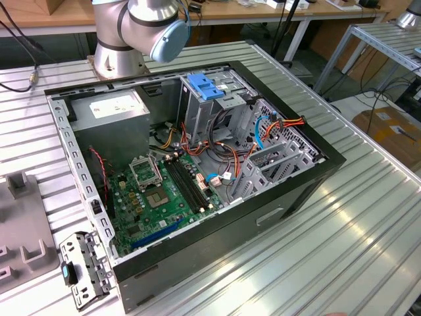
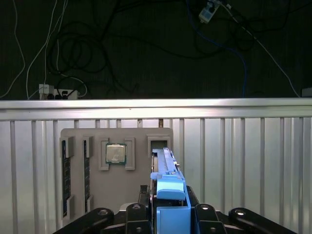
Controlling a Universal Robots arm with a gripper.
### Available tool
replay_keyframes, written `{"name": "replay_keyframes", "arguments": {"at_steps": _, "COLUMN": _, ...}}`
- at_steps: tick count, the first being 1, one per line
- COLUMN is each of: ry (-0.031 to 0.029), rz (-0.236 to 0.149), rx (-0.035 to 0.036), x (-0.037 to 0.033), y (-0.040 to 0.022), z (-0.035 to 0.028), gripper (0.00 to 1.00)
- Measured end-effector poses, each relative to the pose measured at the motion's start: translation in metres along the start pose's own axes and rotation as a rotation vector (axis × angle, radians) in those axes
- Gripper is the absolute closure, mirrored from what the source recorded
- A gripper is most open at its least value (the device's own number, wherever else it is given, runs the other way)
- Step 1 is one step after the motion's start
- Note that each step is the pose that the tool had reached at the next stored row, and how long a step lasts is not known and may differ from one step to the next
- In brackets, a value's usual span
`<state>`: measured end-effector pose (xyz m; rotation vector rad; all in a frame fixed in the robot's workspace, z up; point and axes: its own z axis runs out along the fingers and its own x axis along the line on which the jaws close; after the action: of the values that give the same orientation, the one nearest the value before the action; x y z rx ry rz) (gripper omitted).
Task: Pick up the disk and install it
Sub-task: 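Pick up the disk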
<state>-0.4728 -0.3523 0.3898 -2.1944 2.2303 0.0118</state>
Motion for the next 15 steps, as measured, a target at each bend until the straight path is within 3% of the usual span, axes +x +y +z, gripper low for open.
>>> {"name": "replay_keyframes", "arguments": {"at_steps": 4, "ry": 0.0, "rz": 0.0, "rx": 0.0001, "x": -0.0001, "y": 0.0, "z": -0.0046, "gripper": 0.63}}
{"name": "replay_keyframes", "arguments": {"at_steps": 15, "ry": 0.0, "rz": 0.0, "rx": 0.0, "x": -0.0001, "y": 0.0, "z": -0.0087, "gripper": 0.63}}
